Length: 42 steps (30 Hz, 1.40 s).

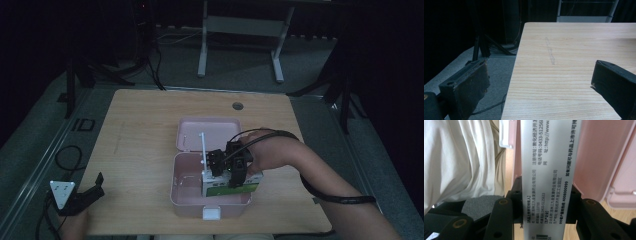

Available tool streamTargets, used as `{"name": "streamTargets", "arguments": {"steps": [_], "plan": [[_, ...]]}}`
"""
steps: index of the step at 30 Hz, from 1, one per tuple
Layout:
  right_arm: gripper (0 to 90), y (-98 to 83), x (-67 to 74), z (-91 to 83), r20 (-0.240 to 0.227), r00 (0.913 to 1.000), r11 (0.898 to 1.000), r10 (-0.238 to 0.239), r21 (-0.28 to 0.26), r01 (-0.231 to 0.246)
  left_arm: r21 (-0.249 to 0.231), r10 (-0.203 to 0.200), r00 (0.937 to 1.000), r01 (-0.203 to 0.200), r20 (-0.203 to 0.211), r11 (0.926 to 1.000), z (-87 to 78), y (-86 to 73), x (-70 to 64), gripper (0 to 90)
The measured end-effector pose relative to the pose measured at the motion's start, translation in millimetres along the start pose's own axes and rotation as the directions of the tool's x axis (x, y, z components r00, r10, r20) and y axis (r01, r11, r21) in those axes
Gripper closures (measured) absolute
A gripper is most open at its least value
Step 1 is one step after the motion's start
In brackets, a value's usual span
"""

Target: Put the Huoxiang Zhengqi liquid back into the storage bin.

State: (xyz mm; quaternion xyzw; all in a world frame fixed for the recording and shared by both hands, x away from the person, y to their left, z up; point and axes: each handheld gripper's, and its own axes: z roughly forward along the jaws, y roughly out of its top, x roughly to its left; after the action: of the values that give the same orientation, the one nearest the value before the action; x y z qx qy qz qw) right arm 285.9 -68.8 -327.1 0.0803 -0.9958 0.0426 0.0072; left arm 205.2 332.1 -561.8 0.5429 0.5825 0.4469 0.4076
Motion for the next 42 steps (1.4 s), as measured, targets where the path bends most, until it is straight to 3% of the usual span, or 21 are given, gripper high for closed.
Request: {"name": "streamTargets", "arguments": {"steps": [6, 12, 42], "plan": [[62.2, 13.5, -1.1, 6.0, 0.003, 1.0000, 1.000, -0.004, -0.002, 0.004, 0.000, 0.001, 1.0000, -0.001, 0.001, 1.0000, 0.0, 0.0, 0.0, 1.7], [62.1, 23.5, -6.7, 24.1, -0.013, 0.9999, 1.000, 0.004, 0.002, -0.004, 0.000, 0.001, 1.0000, -0.001, 0.003, 1.0000, 0.1, 0.0, 0.0, 1.6], [62.1, 34.1, -22.5, 106.4, -0.074, 0.9959, 0.999, 0.052, 0.012, -0.051, 0.002, 0.003, 1.0000, -0.003, 0.000, 1.0000, 0.4, 0.1, -0.3, 1.7]]}}
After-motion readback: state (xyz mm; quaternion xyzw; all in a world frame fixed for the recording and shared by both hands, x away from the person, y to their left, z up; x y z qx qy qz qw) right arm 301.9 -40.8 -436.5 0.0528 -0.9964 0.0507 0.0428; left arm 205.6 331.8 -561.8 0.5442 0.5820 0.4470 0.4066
